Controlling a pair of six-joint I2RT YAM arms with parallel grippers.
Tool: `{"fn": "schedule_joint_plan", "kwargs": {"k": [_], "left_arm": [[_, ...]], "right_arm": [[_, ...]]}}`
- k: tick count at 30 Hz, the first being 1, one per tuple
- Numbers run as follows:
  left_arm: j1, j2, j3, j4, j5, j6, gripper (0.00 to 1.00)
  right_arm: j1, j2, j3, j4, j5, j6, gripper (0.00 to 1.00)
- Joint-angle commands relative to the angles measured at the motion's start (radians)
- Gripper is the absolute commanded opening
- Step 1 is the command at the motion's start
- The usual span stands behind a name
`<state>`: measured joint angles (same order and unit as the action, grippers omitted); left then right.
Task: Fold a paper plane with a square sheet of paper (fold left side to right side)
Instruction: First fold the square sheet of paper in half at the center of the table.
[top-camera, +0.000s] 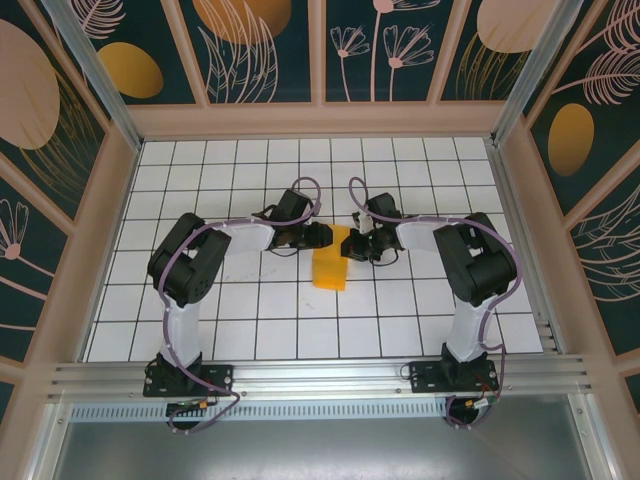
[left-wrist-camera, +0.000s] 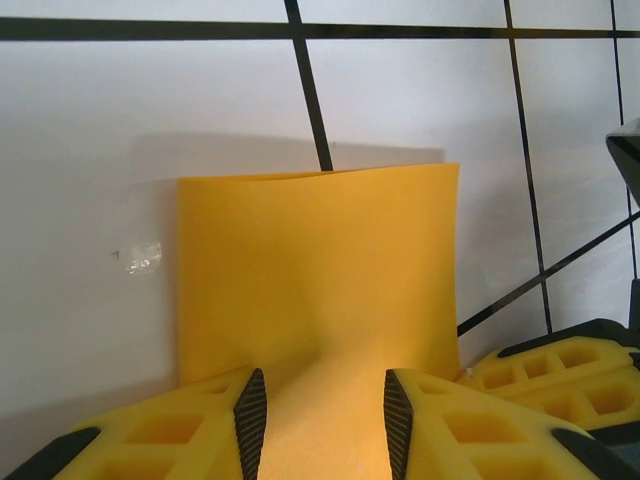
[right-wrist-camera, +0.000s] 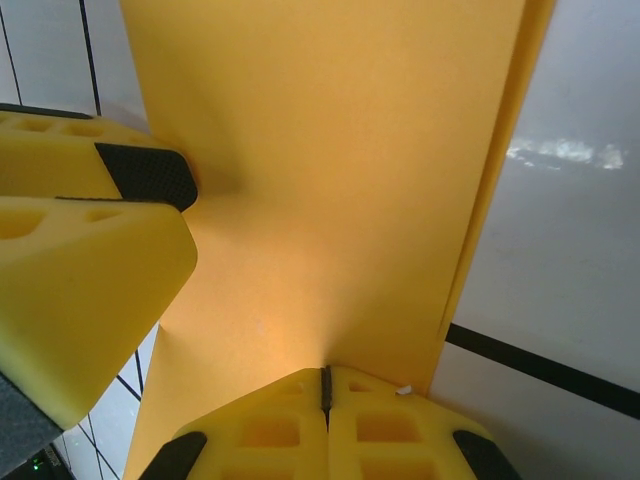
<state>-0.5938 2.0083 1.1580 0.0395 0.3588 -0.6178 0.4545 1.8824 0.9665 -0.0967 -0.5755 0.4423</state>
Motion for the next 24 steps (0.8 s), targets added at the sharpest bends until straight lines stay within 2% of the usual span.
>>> {"fn": "schedule_joint_plan", "kwargs": {"k": [1,24], "left_arm": [[0.025,0.036,0.03,-0.016,-0.043,-0.003,0.4],[0.035,0.095,0.126,-0.024,-0.017,-0.001,0.43]], "right_arm": [[0.007,0.095,-0.044,-0.122,0.168,-0.036,0.01],[0.013,0.109,-0.038,-0.125,0.17,-0.038,0.01]]}}
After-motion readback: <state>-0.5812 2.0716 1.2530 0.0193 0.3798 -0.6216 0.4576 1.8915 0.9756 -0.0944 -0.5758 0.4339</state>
